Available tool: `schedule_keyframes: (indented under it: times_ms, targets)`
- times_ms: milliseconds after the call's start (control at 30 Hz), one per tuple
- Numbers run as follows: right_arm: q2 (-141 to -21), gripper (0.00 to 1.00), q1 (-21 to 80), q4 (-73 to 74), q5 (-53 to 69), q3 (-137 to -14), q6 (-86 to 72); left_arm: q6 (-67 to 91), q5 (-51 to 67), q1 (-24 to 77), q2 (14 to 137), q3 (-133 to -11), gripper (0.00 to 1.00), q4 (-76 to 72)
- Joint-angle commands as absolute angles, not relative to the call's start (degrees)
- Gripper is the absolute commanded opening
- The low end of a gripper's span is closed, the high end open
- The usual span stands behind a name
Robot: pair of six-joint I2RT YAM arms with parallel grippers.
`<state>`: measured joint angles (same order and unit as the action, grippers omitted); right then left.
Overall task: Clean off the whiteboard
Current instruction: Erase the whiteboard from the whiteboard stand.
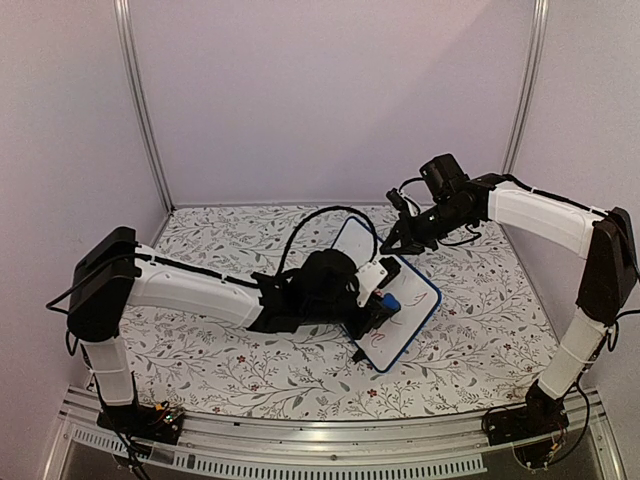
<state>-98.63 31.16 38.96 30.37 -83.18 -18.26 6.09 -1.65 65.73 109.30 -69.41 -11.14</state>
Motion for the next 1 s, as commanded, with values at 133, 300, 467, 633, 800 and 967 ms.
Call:
schedule_keyframes:
  times_ms: [133, 300, 467, 633, 800, 967]
  targets:
    - [-99.8, 0.0, 33.5, 39.7, 31.5, -81.3, -19.9, 3.9, 1.7, 67.6, 109.8, -71.3, 0.0, -11.2]
    - [-100.0, 0.0, 33.5, 39.5, 31.5, -81.3, -20.1, 3.8, 2.6, 67.9, 109.3, -70.9, 0.0, -11.7]
    - [-99.8, 0.0, 33.5, 39.5, 31.6, -81.2, -20.1, 3.6, 1.1, 67.9, 109.5, -71.8, 0.0, -12.1]
    - [-99.8, 0.0, 33.5, 39.4, 31.6, -81.1, -20.1, 4.0, 1.8, 67.0, 110.5, -73.5, 0.0, -12.3]
    - [-99.7, 0.0, 33.5, 39.5, 31.5, -81.0, -20.1, 4.1, 3.7, 66.1, 110.9, -74.5, 0.0, -13.0]
    - [-99.7, 0.0, 33.5, 39.2, 31.6, -80.8, -20.2, 3.8, 3.8, 66.2, 111.4, -76.1, 0.0, -12.3]
